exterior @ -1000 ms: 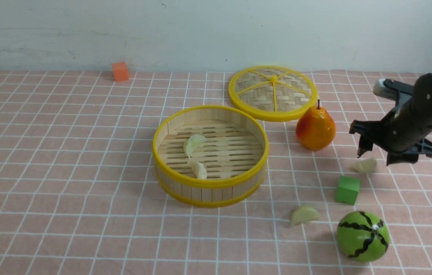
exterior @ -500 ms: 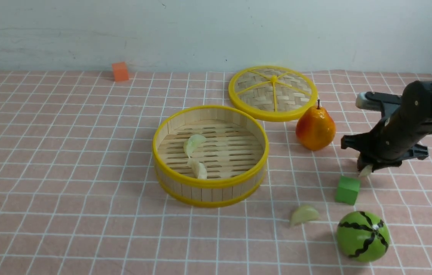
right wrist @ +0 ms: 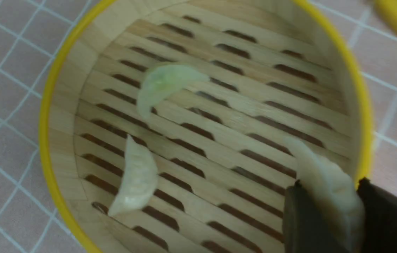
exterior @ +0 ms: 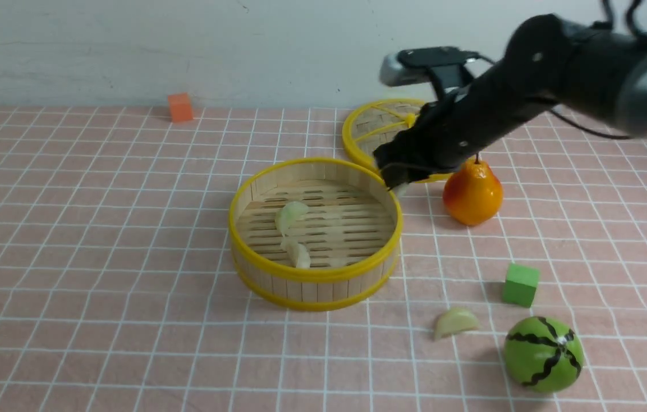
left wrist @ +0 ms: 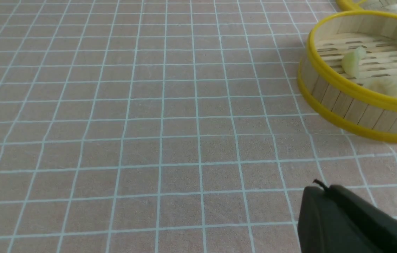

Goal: Put the dumplings into the steamer on the table with the pink tablecloth.
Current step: 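Place the dumpling in the bamboo steamer basket with the right gripper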

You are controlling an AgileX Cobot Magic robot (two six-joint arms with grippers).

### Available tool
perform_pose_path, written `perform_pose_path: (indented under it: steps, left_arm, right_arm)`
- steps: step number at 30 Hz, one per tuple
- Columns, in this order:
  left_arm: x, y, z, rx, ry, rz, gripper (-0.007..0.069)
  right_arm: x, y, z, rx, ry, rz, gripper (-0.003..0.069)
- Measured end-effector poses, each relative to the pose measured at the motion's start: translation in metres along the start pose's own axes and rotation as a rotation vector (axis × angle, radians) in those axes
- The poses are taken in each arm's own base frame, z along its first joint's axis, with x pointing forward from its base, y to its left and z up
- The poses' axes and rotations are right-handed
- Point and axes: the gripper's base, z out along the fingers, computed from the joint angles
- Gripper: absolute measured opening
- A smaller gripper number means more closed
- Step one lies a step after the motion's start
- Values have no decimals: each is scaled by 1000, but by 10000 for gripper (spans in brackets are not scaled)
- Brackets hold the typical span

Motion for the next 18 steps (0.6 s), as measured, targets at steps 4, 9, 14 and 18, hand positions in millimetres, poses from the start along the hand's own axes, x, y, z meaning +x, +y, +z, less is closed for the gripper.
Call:
perform_pose_path:
  steps: [4,9,14,18]
  left_arm:
    - [0,0,0,0,0,-1,-14]
    - [1,0,0,-3,6,-1,-14]
    - [1,1,0,-7,11,-1,-14]
    - [1,1,0,-8,13,-1,-14]
  right_arm:
    - [-4,3,52,-15,11,-24,197]
    - [-7,-2,86,-19,2,-20,228]
    - [-6,-2,88,-23,25,-25,378]
    - [-5,2,78,-38,92,-40,510]
